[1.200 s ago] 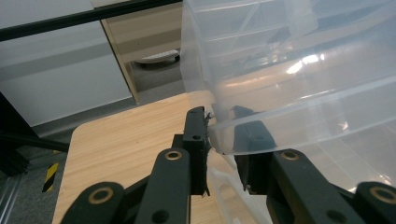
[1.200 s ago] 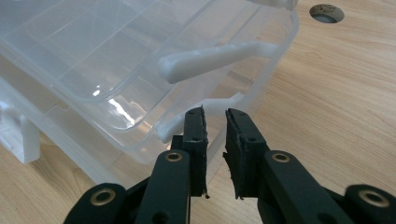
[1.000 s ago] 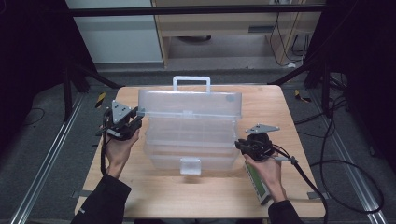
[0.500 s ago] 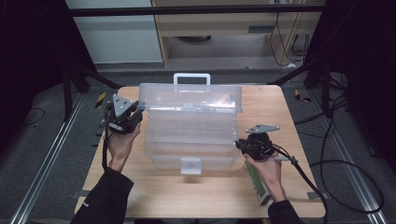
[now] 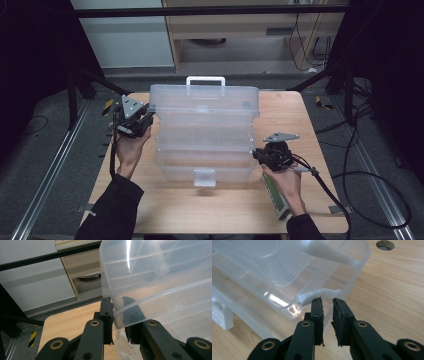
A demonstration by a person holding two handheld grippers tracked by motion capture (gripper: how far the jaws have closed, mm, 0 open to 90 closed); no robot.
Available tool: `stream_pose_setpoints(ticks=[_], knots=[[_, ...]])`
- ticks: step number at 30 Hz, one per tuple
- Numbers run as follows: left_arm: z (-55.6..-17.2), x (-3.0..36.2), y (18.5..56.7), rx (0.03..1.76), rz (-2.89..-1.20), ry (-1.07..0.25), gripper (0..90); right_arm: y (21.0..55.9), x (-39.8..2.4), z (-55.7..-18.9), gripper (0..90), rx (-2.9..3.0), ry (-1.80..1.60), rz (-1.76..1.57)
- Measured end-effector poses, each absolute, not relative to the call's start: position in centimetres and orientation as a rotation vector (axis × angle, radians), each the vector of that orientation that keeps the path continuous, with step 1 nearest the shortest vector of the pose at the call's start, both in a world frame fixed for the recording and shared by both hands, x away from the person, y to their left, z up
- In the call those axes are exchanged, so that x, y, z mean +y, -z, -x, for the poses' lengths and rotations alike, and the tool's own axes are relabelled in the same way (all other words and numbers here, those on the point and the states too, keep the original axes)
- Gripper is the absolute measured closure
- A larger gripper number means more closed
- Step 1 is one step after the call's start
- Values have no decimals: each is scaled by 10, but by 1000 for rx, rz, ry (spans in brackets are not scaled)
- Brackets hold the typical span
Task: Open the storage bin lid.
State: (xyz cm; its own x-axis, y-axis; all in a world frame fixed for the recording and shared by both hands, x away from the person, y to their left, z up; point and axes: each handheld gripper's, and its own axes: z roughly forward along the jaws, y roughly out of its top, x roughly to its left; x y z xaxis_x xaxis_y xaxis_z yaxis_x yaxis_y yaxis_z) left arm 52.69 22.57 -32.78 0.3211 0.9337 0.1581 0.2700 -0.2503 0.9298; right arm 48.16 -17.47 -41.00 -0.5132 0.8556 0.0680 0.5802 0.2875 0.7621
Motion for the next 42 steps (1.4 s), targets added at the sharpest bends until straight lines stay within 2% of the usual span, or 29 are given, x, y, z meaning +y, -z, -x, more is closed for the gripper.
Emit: stream_pose_setpoints(ticks=[23,42], knots=[[-546,225,318,1108,-1707,-933,777,411,-176,-483,792,2196,-1083,-1291],[-561,221,313,1115,-1709,-964,776,411,-176,-483,792,2196,-1079,-1282]])
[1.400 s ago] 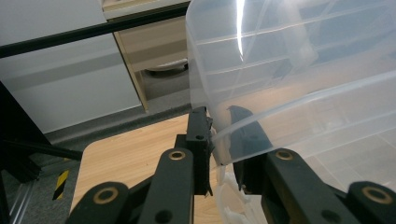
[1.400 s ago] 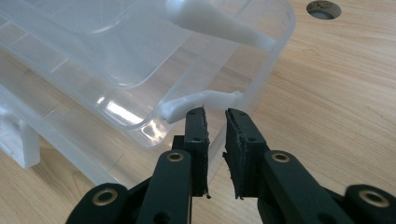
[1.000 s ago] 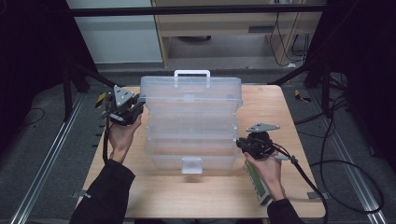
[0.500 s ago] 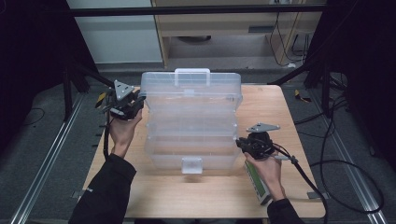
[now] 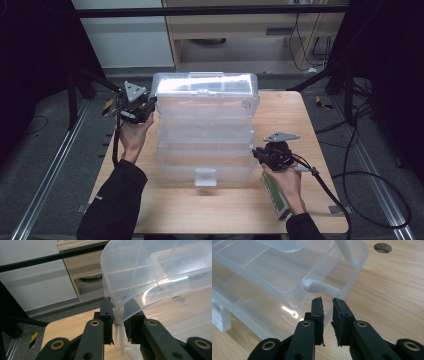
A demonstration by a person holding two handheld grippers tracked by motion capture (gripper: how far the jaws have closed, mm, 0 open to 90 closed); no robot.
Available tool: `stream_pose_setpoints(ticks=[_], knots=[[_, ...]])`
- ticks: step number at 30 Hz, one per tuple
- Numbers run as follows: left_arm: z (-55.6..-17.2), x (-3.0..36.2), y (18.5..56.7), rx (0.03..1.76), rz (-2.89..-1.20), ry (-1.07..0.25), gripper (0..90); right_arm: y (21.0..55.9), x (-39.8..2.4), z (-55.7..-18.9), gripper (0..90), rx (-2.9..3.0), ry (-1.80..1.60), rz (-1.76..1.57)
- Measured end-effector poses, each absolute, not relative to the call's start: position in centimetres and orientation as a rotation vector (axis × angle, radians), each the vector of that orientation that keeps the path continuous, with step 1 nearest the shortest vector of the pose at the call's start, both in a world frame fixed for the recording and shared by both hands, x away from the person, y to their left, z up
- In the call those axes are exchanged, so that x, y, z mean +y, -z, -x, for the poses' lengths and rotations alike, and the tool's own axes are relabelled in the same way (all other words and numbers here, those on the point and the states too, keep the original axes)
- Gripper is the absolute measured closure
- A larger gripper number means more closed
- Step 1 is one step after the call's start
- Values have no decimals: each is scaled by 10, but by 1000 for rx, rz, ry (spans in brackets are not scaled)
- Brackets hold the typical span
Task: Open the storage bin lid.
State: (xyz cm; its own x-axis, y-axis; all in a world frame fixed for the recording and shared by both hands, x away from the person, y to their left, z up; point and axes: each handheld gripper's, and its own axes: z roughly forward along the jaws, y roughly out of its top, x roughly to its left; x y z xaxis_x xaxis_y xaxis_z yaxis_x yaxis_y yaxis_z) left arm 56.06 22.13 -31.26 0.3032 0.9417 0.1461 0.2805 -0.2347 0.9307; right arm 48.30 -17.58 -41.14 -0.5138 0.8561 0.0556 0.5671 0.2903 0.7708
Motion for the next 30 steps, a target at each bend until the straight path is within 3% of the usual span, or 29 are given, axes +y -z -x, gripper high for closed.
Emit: stream_pose_setpoints(ticks=[30], knots=[[-589,214,305,1137,-1722,-991,775,412,-176,-483,791,2196,-1085,-1279]])
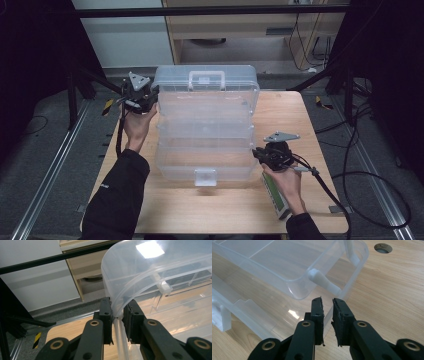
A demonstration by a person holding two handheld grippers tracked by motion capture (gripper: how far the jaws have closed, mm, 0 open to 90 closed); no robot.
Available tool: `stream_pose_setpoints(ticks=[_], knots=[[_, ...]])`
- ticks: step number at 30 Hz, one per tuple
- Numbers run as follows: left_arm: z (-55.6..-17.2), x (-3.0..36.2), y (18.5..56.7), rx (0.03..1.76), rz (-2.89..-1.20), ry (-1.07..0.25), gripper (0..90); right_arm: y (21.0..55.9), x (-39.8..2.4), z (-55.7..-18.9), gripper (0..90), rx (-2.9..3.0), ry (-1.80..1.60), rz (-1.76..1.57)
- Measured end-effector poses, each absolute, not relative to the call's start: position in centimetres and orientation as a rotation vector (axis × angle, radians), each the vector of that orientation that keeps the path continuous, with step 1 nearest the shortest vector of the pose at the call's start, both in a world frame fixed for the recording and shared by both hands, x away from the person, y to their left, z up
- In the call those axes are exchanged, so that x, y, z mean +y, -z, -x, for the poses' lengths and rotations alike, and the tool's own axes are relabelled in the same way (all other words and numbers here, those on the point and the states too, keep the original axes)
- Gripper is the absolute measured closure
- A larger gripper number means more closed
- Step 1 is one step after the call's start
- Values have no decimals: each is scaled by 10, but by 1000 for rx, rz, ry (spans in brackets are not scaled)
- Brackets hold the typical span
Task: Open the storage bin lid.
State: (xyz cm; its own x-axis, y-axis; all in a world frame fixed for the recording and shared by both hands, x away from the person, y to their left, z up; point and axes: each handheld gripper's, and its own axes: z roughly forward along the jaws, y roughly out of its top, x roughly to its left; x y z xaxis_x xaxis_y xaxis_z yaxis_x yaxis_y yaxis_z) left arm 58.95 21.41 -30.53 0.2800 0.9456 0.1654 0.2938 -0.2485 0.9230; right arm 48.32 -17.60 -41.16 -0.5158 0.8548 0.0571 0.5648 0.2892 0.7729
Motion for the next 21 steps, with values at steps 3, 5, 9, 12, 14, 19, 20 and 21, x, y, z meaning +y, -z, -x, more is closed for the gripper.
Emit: stream_pose_setpoints(ticks=[3,5,9,12,14,19,20,21], knots=[[-592,214,306,1137,-1717,-992,774,412,-176,-484,791,2193,-1083,-1276],[-593,214,306,1137,-1714,-993,774,412,-176,-484,792,2190,-1083,-1277],[-598,213,305,1141,-1719,-995,773,412,-176,-484,792,2188,-1083,-1278],[-602,212,304,1147,-1716,-993,772,412,-176,-484,792,2188,-1082,-1276],[-605,212,304,1149,-1718,-995,772,412,-176,-484,792,2188,-1082,-1275],[-611,210,304,1154,-1723,-998,769,412,-176,-484,791,2190,-1087,-1275],[-613,211,304,1156,-1720,-994,769,412,-176,-484,791,2189,-1087,-1275],[-614,211,304,1155,-1721,-995,769,412,-176,-484,791,2191,-1087,-1274]])
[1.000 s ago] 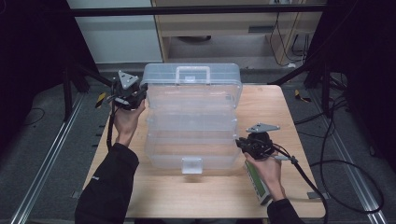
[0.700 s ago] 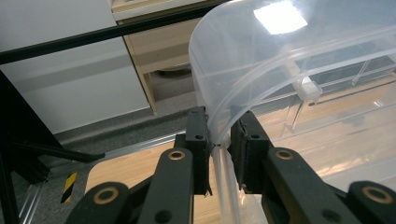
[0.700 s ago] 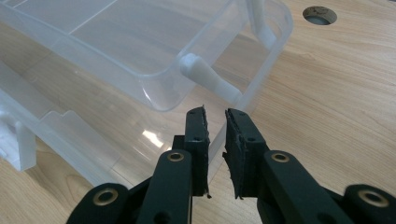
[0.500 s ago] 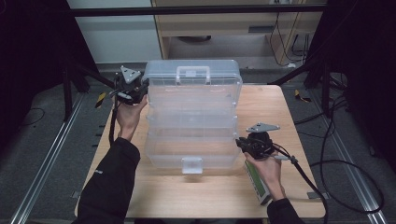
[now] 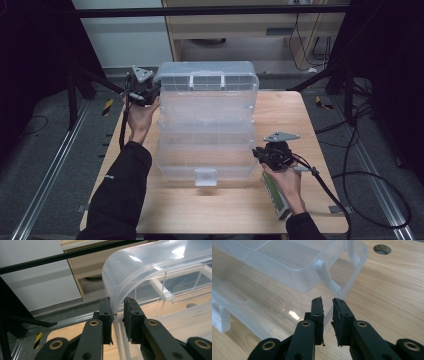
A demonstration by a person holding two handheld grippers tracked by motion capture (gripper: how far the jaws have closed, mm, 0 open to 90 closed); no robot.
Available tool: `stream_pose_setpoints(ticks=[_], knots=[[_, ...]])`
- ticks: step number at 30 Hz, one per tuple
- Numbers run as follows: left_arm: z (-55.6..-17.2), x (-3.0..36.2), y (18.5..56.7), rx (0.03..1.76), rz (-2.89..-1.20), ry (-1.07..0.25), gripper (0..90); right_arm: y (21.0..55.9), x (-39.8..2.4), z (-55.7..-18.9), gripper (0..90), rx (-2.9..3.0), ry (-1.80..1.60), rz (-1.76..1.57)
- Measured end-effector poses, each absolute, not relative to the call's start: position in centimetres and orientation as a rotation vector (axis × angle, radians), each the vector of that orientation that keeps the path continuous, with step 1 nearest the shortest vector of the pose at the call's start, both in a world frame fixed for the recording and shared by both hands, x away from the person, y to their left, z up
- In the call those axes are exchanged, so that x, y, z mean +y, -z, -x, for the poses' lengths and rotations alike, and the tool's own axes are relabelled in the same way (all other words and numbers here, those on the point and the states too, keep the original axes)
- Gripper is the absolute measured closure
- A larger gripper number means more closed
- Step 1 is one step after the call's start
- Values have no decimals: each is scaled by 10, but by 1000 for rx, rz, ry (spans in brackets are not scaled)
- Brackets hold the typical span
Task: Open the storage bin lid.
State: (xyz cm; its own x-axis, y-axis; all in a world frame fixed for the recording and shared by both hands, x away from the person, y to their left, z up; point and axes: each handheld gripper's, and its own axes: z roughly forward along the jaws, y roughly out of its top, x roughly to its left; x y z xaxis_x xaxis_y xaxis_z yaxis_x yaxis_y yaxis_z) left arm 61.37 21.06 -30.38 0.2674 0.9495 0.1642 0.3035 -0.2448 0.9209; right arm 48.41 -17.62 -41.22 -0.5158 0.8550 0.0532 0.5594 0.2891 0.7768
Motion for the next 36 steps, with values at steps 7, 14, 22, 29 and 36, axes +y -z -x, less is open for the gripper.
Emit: stream_pose_setpoints(ticks=[7,14,22,29,36], knots=[[-619,210,305,1158,-1717,-996,768,412,-176,-484,791,2189,-1089,-1276],[-627,209,304,1158,-1730,-999,765,412,-176,-484,791,2190,-1088,-1275],[-634,209,307,1159,-1723,-1006,762,413,-176,-484,791,2186,-1092,-1274],[-643,206,307,1177,-1740,-1012,758,413,-176,-484,791,2185,-1094,-1274],[-649,205,309,1187,-1729,-1013,758,413,-176,-484,791,2183,-1095,-1275]])
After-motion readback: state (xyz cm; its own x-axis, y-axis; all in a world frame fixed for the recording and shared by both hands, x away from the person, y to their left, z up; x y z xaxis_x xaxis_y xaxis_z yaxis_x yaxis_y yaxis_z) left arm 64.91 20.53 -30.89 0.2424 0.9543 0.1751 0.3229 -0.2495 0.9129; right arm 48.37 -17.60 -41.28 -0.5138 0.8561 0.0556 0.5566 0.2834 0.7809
